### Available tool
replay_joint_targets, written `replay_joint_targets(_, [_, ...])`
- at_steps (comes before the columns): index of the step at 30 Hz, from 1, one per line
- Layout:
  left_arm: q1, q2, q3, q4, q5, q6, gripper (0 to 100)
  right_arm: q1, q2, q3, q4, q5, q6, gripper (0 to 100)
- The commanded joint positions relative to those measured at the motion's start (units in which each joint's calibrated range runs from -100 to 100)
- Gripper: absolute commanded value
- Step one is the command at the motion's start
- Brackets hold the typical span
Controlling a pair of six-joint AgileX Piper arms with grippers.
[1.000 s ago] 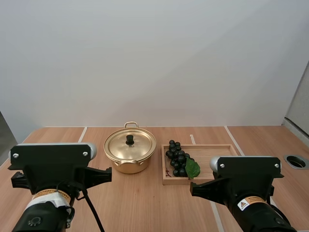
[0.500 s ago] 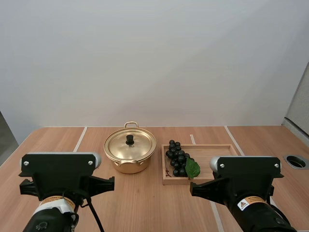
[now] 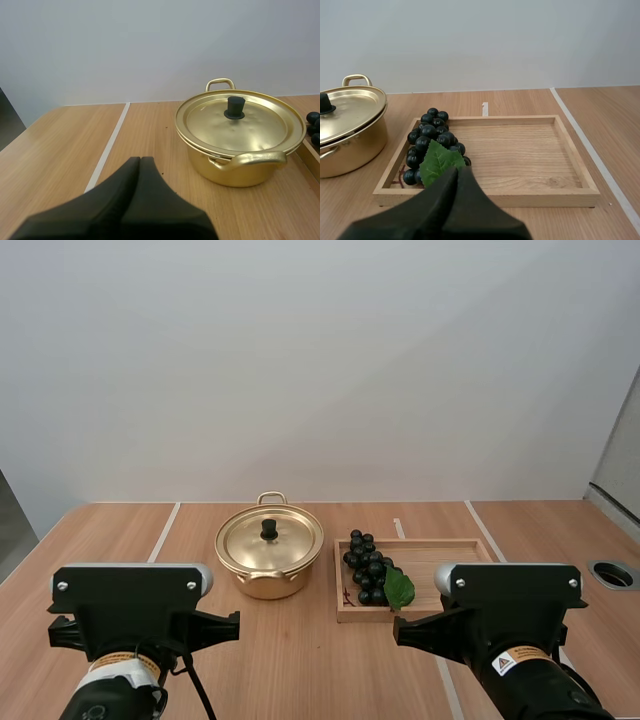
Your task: Open the pot, put the pineapple inside, and close it
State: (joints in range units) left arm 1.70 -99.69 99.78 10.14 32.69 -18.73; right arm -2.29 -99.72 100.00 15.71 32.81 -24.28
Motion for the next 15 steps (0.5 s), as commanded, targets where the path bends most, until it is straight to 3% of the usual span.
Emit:
replay_joint_targets(1, [-0.16, -0.31, 0.22, -0.05, -1.61, -0.13, 0, 0.12, -0.28, 0.00, 0.25, -0.38, 0.52, 0])
replay_joint_targets(15, [-0.16, -0.31, 0.22, -0.05, -3.34, -0.15, 0, 0.12, -0.28, 0.00, 0.27, -0.38, 0.52, 0])
